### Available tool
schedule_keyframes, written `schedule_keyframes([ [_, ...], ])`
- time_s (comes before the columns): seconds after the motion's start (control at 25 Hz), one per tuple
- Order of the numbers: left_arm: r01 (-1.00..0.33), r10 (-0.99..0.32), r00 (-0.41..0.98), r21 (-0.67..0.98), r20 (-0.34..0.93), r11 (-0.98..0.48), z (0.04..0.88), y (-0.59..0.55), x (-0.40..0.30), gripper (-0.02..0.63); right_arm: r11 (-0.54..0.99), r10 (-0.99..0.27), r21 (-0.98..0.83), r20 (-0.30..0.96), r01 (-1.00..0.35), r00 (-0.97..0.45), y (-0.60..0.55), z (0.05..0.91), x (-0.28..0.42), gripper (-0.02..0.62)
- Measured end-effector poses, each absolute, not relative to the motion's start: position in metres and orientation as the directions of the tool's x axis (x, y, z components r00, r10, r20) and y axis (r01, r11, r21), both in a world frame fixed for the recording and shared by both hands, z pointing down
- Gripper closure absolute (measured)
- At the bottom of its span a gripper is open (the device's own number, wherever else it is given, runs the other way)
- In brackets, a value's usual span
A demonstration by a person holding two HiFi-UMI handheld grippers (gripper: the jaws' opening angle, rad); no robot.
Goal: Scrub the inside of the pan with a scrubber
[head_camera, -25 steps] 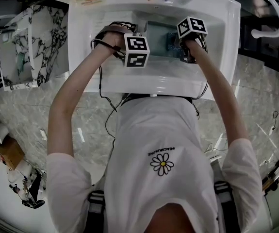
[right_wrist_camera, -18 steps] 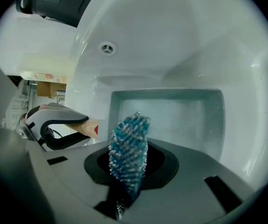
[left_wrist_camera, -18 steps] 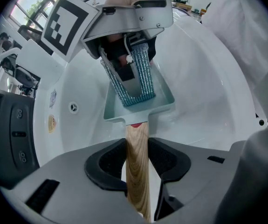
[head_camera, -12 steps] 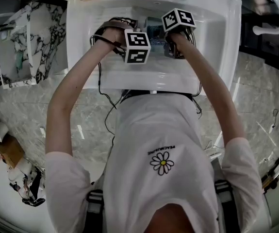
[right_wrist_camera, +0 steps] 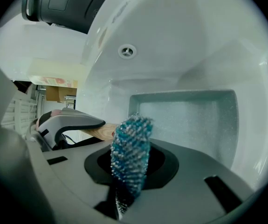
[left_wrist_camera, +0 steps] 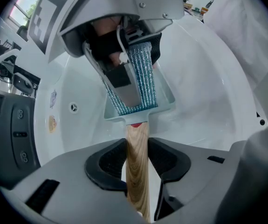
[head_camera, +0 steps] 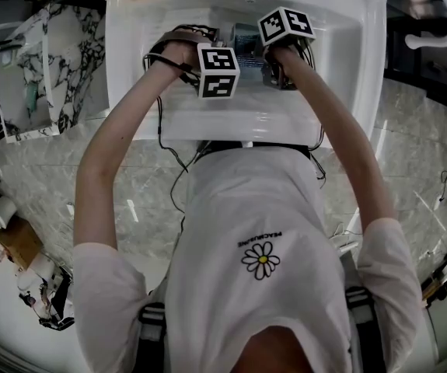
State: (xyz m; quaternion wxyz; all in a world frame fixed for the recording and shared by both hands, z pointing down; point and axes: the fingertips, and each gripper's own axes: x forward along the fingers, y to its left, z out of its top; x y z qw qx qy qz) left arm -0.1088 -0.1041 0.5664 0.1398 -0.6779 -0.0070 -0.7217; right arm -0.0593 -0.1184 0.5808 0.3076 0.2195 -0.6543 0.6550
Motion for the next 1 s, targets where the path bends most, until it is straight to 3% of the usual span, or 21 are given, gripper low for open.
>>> schedule_keyframes([
  [0.24,0.215,-0.189,-0.046,-0.176,0.981,-0.961,0.567,-0.103,-0.109,0.446,0.109,0.098,-0.663,0.749,-0.741,-0.655,-0.119,0.578,-0.01,0.538],
  [0.56,0.214,-0.183,-0.048,-0.169,0.982,-0.962,0.566,-0.103,-0.11,0.446,0.074,0.126,-0.53,0.845,-0.845,-0.52,-0.107,0.615,0.071,0.538],
  [1.0,0.209,-0.176,-0.042,-0.164,0.983,-0.964,0.568,-0.103,-0.108,0.446,0.03,0.161,-0.515,0.849,-0.857,-0.504,-0.089,0.641,0.076,0.538],
])
